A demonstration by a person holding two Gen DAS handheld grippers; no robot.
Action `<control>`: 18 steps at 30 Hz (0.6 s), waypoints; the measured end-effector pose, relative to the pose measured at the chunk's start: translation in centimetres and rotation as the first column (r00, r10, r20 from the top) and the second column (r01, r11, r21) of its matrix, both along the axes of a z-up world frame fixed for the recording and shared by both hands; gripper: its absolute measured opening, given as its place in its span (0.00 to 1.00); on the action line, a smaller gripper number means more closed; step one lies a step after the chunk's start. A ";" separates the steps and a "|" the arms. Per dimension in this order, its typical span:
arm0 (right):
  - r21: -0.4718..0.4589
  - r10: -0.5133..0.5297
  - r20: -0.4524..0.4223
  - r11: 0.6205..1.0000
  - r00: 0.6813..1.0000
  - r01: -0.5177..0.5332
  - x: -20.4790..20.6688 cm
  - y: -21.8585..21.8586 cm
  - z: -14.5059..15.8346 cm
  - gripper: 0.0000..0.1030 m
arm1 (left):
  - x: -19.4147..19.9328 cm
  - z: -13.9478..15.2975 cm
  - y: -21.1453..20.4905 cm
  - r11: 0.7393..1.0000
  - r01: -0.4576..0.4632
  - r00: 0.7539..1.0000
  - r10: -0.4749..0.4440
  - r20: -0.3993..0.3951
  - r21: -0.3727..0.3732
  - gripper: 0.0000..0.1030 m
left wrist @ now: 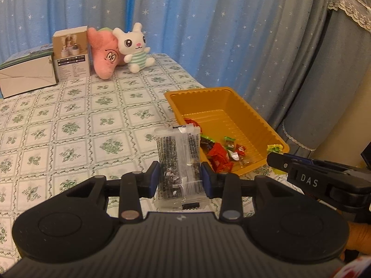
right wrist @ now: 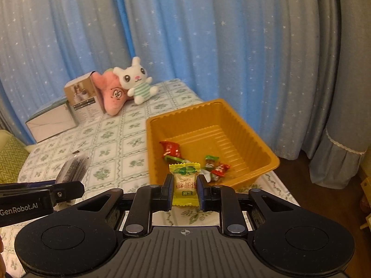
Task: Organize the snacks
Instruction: 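Carry the black packet and yellow candy over the orange tray with both tools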
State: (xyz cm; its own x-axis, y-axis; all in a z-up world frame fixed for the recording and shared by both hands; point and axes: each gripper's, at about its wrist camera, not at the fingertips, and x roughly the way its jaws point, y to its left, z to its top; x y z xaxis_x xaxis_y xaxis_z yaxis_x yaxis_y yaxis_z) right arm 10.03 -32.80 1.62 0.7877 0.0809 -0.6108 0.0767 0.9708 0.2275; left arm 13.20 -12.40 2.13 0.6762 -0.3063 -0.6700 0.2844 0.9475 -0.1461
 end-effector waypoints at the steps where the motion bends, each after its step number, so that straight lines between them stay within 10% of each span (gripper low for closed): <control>1: 0.000 -0.005 -0.001 1.000 1.000 0.005 0.0 -0.3 0.0 0.20 | 0.2 0.0 -0.3 1.000 0.006 1.000 -0.006 0.000 0.000 0.33; 18: -0.002 -0.055 -0.019 0.998 0.998 0.055 2.7 -3.5 -0.4 0.20 | 3.4 -0.1 -4.4 0.998 0.065 0.998 -0.065 0.001 -0.005 0.33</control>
